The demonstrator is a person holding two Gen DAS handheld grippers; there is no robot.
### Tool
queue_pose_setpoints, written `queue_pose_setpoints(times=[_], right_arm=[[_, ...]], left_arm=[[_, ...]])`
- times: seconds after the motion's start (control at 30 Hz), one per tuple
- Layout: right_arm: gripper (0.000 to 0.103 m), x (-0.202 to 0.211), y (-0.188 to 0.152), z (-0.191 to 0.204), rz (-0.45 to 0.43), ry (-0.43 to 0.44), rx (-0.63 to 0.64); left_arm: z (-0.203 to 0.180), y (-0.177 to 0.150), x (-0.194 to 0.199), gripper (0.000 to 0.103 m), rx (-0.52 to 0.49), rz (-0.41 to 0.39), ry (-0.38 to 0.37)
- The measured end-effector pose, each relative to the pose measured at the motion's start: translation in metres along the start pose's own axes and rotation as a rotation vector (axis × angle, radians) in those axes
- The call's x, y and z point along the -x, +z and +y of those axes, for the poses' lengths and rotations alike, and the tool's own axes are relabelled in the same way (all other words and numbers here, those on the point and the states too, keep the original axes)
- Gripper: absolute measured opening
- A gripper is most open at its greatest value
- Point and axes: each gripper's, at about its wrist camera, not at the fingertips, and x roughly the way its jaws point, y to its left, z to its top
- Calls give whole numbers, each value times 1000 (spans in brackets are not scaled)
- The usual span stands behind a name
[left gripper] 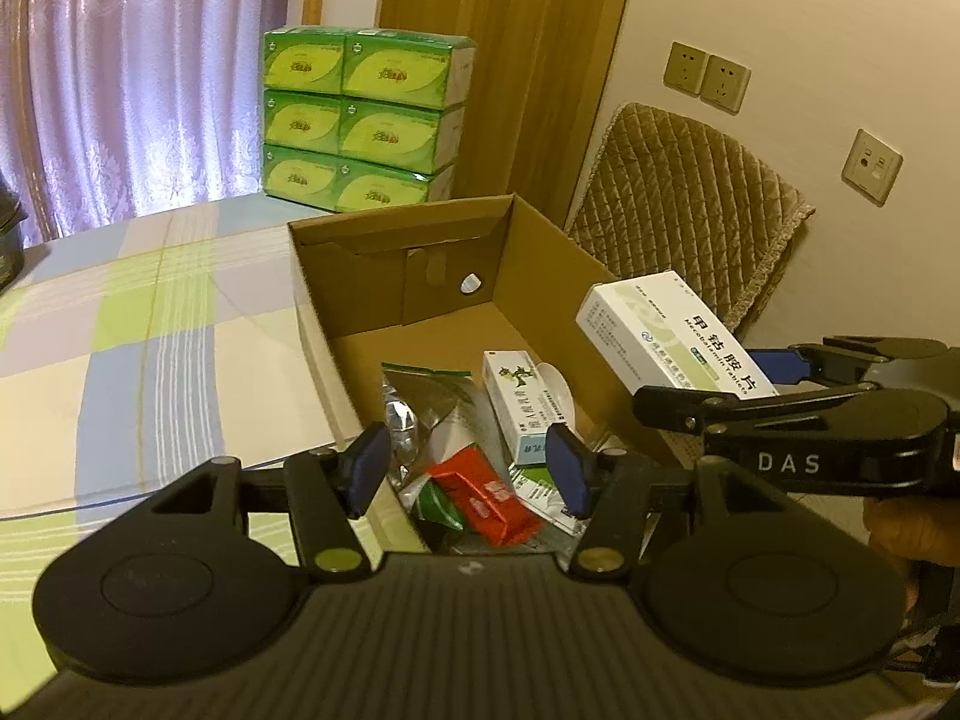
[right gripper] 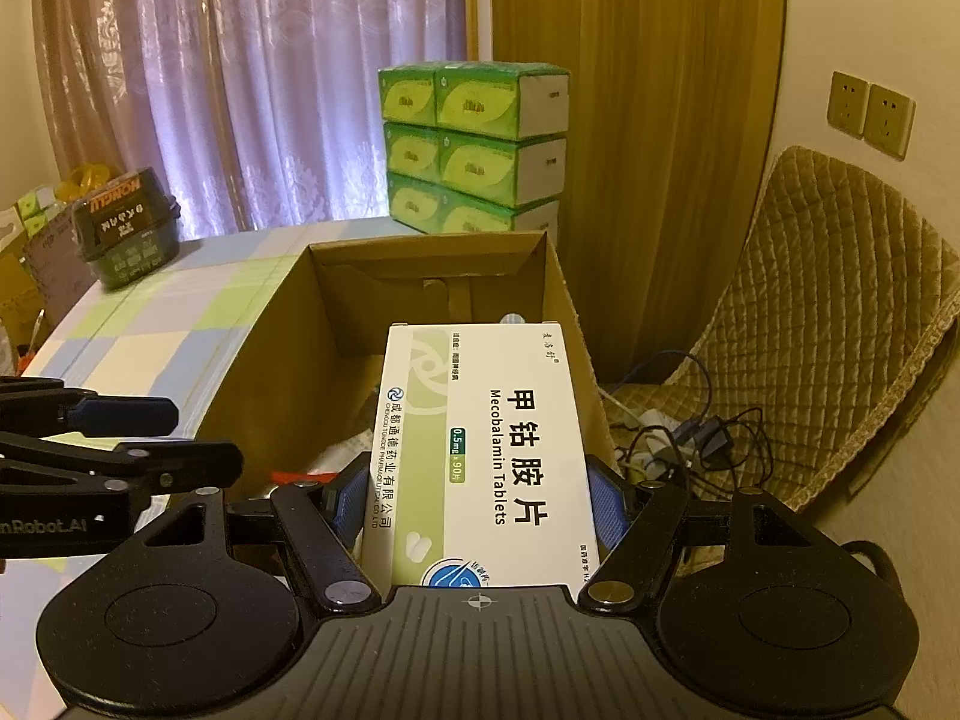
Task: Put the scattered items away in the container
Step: 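Lower the medicine box into the box and open the right tool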
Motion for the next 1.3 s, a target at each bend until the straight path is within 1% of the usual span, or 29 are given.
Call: queue_pose_setpoints(times=[0.4,0.63,1.1,1.17,1.23,1.3], right_arm=[[73,-5,3,11,-1,13,12],[73,-13,8,17,4,22,22],[73,-27,13,29,13,37,40],[73,-29,14,31,11,40,44],[73,-31,15,33,7,39,52],[73,-33,17,35,-3,40,64]], left_arm=[[6,-2,7,52,14,-6,4],[13,-2,14,57,32,-22,16],[28,-5,19,58,56,-29,25],[30,-4,21,60,52,-33,31],[31,-4,23,67,47,-40,41],[32,-4,25,70,45,-46,47]])
